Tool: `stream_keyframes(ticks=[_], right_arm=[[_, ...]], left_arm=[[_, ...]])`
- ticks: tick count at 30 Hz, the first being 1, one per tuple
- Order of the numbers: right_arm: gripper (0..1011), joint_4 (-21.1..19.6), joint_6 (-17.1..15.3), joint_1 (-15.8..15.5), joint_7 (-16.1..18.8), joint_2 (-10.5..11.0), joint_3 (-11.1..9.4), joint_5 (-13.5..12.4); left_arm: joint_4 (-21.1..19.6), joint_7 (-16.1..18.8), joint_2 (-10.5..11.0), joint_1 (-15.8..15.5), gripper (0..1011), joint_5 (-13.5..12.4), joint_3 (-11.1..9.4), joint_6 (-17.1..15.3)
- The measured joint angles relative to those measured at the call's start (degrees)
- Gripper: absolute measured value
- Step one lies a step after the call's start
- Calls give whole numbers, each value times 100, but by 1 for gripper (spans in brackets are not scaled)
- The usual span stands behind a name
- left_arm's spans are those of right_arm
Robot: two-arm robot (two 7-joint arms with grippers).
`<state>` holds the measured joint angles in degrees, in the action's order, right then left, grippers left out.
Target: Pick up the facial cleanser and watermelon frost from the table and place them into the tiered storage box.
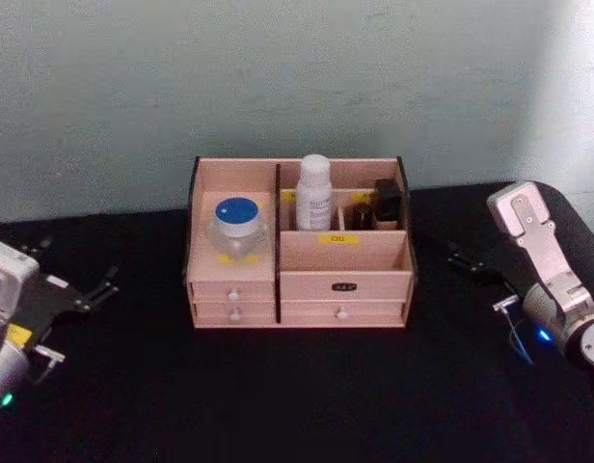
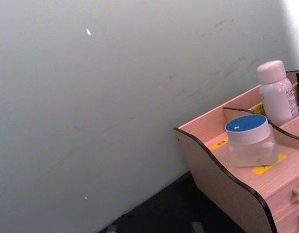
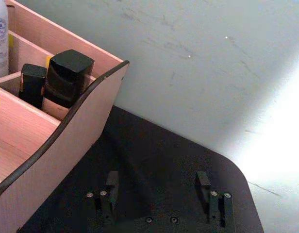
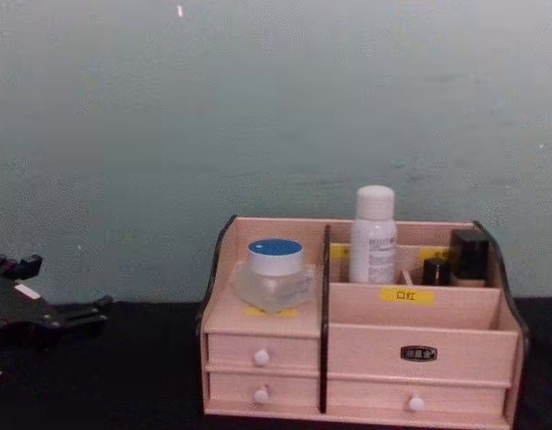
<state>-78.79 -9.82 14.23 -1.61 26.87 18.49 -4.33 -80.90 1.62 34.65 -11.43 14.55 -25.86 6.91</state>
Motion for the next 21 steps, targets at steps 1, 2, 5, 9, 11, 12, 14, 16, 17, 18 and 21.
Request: stream_keyframes(ticks=[1,2,5,9,11,12,14,16,17,18,21], right_arm=[[1004,-8,-1,-2,3,4,-1,-4],[1004,-8,-1,-2,3,4,-1,-4],[1004,-22,-3,-6,9,11,-2,-12],[1004,-31,-4,-7,14,17,-5,-23],[1004,-34,-5,-8,16,19,-5,-25],[1004,-37,-6,-9,17,20,-6,-27],[1004,-38,-7,-9,18,22,-7,-28],[1004,-42,-8,-10,20,23,-8,-31],[1004,-43,-8,-11,20,23,-8,-32],[1004,-44,-9,-12,21,23,-8,-33],[1004,-45,-10,-13,23,25,-8,-34]], left_arm=[[0,0,0,0,1001,0,0,0],[0,0,0,0,1001,0,0,0],[0,0,0,0,1001,0,0,0],[0,0,0,0,1001,0,0,0],[0,0,0,0,1001,0,0,0],[0,0,0,0,1002,0,0,0],[0,0,0,0,1001,0,0,0],[0,0,0,0,1001,0,0,0],[0,0,0,0,1001,0,0,0],[0,0,0,0,1001,0,0,0],[0,0,0,0,1001,0,0,0]])
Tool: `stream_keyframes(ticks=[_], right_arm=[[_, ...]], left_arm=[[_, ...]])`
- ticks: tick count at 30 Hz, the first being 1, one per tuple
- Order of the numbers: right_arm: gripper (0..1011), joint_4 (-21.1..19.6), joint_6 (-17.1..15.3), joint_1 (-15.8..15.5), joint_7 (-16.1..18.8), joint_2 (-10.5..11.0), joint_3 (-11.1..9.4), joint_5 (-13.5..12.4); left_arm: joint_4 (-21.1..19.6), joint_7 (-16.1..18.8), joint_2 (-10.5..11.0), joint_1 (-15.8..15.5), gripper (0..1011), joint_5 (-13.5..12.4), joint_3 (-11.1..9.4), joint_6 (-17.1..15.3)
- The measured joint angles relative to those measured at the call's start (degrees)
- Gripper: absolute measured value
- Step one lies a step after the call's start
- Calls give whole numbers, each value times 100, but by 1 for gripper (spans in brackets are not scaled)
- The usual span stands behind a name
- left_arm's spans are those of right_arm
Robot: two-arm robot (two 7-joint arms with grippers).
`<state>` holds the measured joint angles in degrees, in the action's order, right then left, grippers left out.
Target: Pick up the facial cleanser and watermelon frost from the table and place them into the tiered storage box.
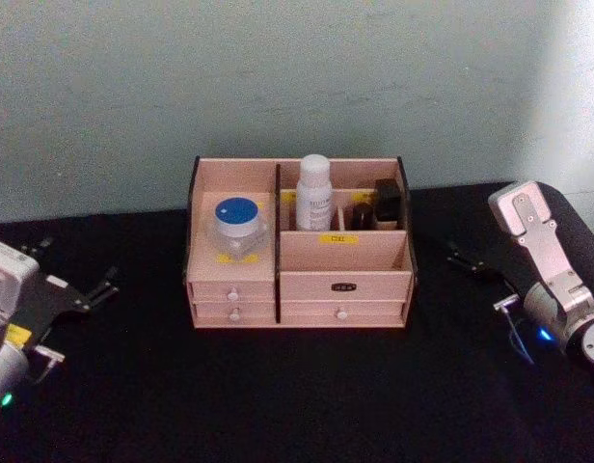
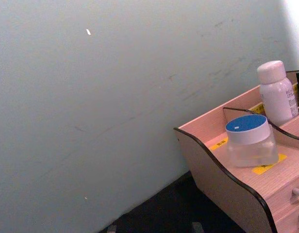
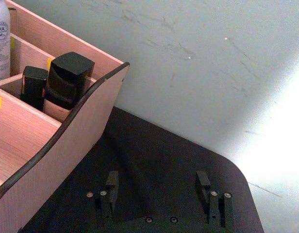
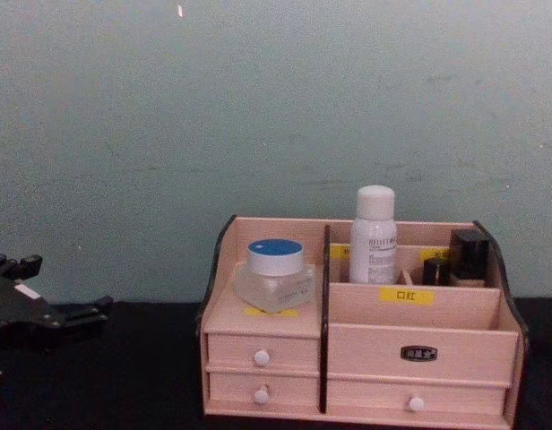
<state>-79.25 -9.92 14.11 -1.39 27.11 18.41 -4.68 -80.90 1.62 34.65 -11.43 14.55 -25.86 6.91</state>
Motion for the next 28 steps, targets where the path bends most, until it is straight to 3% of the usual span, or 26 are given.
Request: stream_keyframes(ticks=[28], right_arm=[[1004,-10,-1,-3,6,7,0,-8]], left_arm=[[0,0,0,0,1001,0,0,0]])
